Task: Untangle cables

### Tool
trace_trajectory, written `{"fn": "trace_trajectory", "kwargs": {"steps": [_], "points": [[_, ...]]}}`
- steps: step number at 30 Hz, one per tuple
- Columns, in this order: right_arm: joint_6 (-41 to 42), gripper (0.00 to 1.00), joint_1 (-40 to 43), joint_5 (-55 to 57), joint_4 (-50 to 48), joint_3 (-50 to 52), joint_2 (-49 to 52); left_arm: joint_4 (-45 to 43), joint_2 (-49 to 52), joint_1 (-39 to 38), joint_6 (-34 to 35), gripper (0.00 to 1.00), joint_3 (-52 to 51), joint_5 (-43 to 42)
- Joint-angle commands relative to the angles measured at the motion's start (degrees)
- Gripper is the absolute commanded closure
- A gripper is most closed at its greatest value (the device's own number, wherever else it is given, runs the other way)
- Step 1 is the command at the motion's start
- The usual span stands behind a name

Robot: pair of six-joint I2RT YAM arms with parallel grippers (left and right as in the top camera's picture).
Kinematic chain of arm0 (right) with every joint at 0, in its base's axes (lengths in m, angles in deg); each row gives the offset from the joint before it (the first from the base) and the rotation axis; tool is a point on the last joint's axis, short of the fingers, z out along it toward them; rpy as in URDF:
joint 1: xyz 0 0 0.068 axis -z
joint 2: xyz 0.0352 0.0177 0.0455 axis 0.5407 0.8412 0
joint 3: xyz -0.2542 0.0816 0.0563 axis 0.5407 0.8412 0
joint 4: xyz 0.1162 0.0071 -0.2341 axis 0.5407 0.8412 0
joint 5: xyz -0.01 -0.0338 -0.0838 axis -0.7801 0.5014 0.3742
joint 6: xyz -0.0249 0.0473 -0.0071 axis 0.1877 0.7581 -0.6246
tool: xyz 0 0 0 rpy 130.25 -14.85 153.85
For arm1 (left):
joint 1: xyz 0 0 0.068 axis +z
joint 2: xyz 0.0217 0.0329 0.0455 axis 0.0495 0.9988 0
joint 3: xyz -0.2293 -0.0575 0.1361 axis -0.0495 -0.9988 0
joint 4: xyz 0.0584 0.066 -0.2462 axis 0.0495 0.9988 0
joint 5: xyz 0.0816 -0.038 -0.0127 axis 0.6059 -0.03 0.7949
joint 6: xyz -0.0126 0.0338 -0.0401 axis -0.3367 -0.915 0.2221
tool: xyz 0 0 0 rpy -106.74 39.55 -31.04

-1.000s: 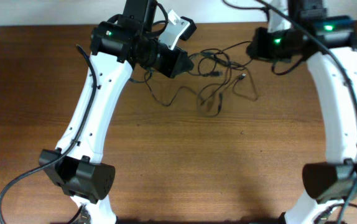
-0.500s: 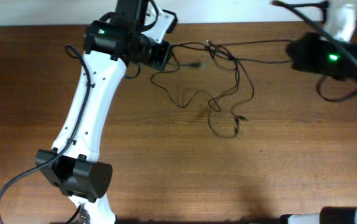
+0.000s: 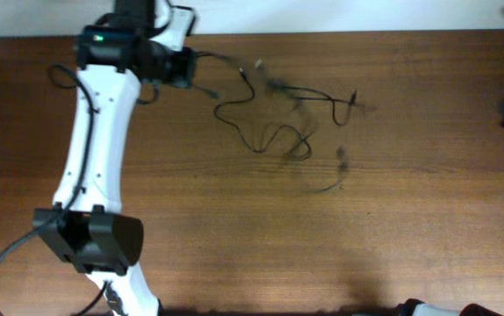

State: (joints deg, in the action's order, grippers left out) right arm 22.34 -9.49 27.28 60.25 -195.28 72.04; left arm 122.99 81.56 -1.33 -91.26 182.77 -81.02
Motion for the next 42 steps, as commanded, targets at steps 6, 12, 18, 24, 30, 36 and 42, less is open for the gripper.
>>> {"fn": "trace_trajectory", "kwargs": {"steps": [6, 12, 18, 24, 30, 36, 42], "points": [[-5.7, 0.96, 4.5, -2.1, 6.0, -1.1, 2.1, 0.1, 1.9, 5.1, 3.4, 1.0, 0.2, 7.8], [-11.2, 0.96, 2.6, -9.2, 7.0, 0.2, 5.6, 0.6, 1.9, 4.4, 3.1, 0.93, 0.2, 1.2], [-12.7, 0.77, -3.2, -9.0, 6.1, 0.5, 8.5, 5.0, 1.9, 0.9, -7.8, 0.23, 0.2, -11.1], [-12.7, 0.66, -5.2, -9.0, 5.1, 0.5, 9.9, 8.1, 1.9, -7.6, -17.5, 0.0, 0.2, -13.2], [-12.7, 0.66, -5.2, -7.0, 6.0, 0.5, 9.9, 4.8, 1.9, -11.3, -17.6, 0.0, 0.2, -8.7], [-12.7, 0.66, -5.2, -7.0, 5.9, 0.5, 9.9, 3.1, 1.9, -11.1, -16.1, 0.01, 0.2, -8.7], [-12.7, 0.66, -5.2, -7.0, 6.0, 0.5, 9.9, -2.2, 1.9, -9.2, 5.7, 0.0, 0.2, 11.9]]}}
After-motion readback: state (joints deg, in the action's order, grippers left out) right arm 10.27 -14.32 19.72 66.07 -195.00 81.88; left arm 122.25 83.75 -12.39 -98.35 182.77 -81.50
